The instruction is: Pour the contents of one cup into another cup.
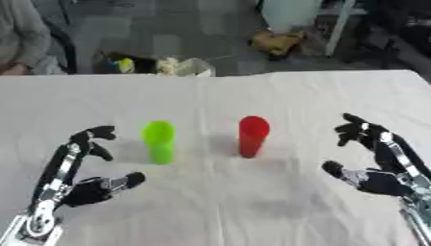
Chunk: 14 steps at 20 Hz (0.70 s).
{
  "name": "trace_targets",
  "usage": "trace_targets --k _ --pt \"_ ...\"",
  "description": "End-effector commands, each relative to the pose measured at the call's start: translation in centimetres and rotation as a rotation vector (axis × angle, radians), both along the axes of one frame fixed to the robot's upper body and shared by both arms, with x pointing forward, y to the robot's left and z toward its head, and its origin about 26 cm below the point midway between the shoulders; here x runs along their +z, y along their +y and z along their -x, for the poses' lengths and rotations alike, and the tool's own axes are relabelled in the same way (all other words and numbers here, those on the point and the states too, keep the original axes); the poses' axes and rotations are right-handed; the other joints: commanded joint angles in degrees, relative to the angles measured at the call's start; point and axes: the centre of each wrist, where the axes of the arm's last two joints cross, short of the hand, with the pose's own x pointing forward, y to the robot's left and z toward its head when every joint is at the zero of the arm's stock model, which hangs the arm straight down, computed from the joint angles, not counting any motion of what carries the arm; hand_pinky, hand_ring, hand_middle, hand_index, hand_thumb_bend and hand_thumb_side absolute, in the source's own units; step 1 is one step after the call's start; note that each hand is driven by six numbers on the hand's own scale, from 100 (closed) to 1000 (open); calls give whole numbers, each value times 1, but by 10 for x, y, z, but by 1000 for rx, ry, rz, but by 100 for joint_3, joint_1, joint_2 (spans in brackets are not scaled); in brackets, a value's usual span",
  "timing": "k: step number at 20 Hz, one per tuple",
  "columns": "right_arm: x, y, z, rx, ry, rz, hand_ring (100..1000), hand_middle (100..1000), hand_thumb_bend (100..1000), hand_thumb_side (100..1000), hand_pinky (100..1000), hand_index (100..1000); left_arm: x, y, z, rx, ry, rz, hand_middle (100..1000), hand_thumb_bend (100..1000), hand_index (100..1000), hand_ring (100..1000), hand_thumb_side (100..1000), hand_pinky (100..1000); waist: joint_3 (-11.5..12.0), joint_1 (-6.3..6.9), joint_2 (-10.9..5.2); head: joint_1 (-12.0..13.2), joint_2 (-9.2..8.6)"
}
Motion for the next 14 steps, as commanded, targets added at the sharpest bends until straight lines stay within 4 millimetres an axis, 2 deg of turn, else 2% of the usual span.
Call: trace_targets --k 1,14 --pt "10 -3 -1 7 -29 12 1000 483 659 354 793 714 3 -3 -8 27 -34 -28 688 925 840 524 470 681 -16 1 -94 28 -3" --pt "10 -1 -1 20 -26 11 1000 483 660 353 793 714 -14 -18 -34 82 -18 -16 680 926 840 517 484 681 -94 -31 -104 83 -19"
